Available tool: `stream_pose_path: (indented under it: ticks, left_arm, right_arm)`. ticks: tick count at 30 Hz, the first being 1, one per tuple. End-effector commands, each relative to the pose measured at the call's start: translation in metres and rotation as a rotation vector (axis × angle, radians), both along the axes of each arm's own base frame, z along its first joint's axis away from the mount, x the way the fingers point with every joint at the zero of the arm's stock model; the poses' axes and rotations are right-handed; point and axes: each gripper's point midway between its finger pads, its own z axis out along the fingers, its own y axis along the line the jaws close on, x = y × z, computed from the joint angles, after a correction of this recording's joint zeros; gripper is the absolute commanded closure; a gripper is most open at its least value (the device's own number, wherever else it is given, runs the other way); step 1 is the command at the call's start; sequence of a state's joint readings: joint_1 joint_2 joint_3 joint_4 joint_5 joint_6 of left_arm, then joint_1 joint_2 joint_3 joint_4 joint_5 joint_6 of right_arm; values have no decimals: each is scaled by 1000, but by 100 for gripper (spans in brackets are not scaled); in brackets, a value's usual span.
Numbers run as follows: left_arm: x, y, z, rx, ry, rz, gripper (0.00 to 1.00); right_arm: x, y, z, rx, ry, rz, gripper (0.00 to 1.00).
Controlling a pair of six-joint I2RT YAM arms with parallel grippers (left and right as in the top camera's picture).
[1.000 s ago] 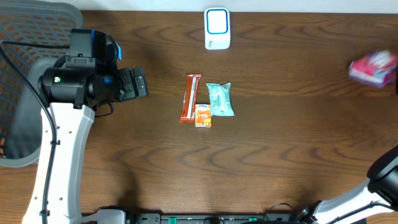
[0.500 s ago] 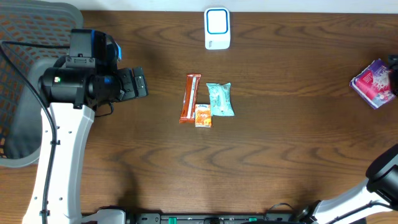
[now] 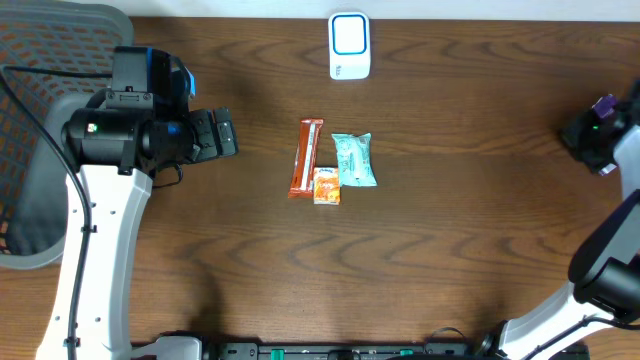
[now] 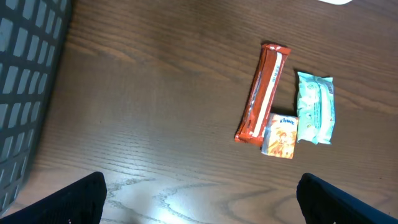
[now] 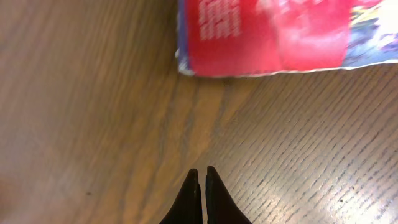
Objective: Scan the item barcode
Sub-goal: 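Reach the right gripper to the mint-green pack and grasp it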
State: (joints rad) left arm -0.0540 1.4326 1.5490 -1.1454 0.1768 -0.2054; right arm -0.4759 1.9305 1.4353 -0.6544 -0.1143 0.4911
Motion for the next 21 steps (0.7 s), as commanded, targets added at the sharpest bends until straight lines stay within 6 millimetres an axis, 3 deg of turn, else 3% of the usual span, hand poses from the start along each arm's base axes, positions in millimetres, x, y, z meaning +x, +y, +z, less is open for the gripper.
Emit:
stream_pose_path:
  ticks: [1,4,7,10,12,13,19,21]
  left_arm:
    - [1,2,0,7,2,4,2]
    - [1,2,0,7,2,4,2]
    - [1,2,0,7,2,4,2]
    - [1,2,0,7,2,4,2]
    - [1,2,0,7,2,4,2]
    - [1,2,0,7,2,4,2]
    - [1,2,0,7,2,4,2]
    - [1,2,0,7,2,4,2]
  right_arm:
    - [14,35,9,15,-21,124,98]
    - [25,110,17,252,-93,303,91]
    - [27,183,29,393,-148,546,68]
    - [18,237,28,406,-112,699,38]
    - [12,264,26,382,-95,800,27]
    - [9,275,23,363,-76,829,15]
    - [-17,332,6,259,45,960,12]
    - [-24,341,0,248,76,942,12]
